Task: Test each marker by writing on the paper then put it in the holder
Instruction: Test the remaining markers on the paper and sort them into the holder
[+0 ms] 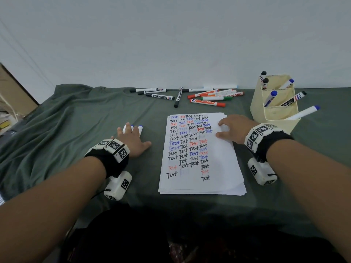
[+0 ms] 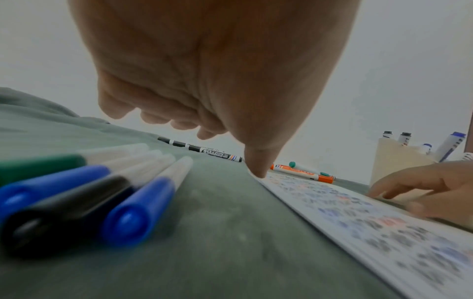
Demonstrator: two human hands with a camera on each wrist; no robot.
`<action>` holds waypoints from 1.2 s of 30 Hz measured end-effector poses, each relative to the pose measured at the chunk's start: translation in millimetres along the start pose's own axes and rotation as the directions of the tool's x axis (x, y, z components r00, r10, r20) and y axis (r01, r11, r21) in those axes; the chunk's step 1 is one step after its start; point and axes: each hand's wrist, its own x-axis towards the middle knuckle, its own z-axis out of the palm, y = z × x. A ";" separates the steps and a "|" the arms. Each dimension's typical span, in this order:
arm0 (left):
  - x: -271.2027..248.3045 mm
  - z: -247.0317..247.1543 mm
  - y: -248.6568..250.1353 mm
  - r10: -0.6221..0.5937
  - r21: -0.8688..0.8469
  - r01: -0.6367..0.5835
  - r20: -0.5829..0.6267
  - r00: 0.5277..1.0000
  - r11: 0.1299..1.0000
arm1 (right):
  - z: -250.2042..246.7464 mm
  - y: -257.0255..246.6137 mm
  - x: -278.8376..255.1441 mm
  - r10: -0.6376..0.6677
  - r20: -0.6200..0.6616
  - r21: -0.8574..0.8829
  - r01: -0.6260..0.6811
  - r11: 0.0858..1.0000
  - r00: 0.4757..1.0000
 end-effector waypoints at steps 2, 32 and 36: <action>8.0 -7.2 4.5 0.013 0.000 -0.013 -0.013 1.000 1.000 | -1.5 3.5 -0.1 -0.002 -0.001 0.002 0.002 1.000 1.000; 162.9 -56.3 179.4 0.498 0.341 -0.404 -0.258 0.828 0.849 | 23.3 18.6 17.5 0.117 0.052 0.037 -0.118 0.992 0.992; 152.2 -57.6 159.2 0.515 0.254 -0.462 -0.213 0.830 0.850 | 21.9 17.0 15.6 0.104 0.042 0.036 -0.105 0.994 0.994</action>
